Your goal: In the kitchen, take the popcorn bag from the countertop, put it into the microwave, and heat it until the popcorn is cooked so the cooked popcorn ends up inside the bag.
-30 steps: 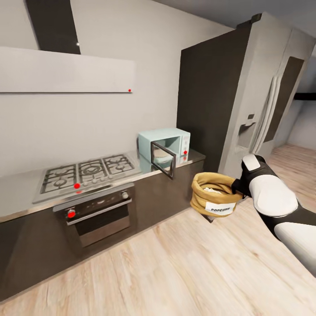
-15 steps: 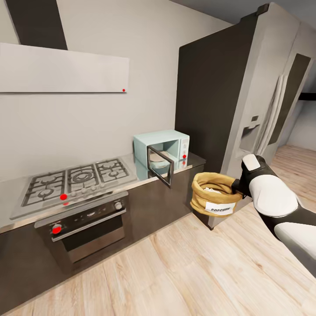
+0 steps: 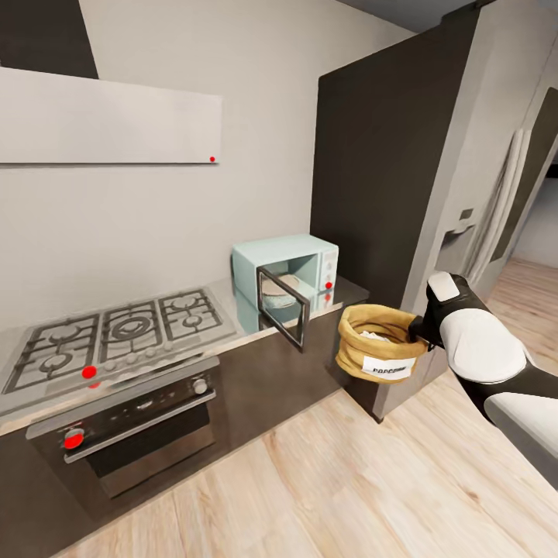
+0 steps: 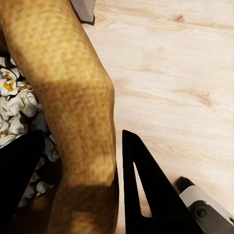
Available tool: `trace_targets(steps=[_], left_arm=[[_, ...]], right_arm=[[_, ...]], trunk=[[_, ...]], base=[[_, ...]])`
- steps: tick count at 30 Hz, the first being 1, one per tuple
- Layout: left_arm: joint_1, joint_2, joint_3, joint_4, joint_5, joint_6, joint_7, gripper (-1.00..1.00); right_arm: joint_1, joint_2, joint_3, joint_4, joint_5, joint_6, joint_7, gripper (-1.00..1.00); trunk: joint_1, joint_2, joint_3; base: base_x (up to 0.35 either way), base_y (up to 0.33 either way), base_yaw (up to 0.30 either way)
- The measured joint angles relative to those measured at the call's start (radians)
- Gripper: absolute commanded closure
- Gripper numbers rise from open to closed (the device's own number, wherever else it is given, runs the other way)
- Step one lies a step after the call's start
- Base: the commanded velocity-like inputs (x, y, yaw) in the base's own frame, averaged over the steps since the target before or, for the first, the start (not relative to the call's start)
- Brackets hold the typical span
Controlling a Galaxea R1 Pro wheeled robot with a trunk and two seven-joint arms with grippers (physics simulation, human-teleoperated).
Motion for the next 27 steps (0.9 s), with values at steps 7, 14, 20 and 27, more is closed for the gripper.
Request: trace_targets(steps=[7,14,20,27], left_arm=[[0.0,0.0,0.0,0.0,0.0,0.0,0.0,-1.0],[0.0,0.0,0.0,0.0,0.0,0.0,0.0,-1.0],[0.0,0.0,-0.001,0.0,0.0,0.0,0.0,-1.0],[0.0,0.0,-0.001,0.0,0.0,0.001,0.0,-1.0]], right_arm=[[0.0,0.0,0.0,0.0,0.0,0.0,0.0,1.0],[0.0,0.0,0.0,0.0,0.0,0.0,0.0,1.0],[0.0,0.0,0.0,0.0,0.0,0.0,0.0,1.0],[0.0,0.0,0.0,0.0,0.0,0.0,0.0,1.0]], trunk=[[0.0,0.0,0.0],[0.0,0.0,0.0],[0.0,0.0,0.0],[0.0,0.0,0.0]], base=[[0.312,-0.139,0.0],[0.287,-0.203,0.092],[0.261,-0.244,0.246],[0.207,-0.251,0.253]])
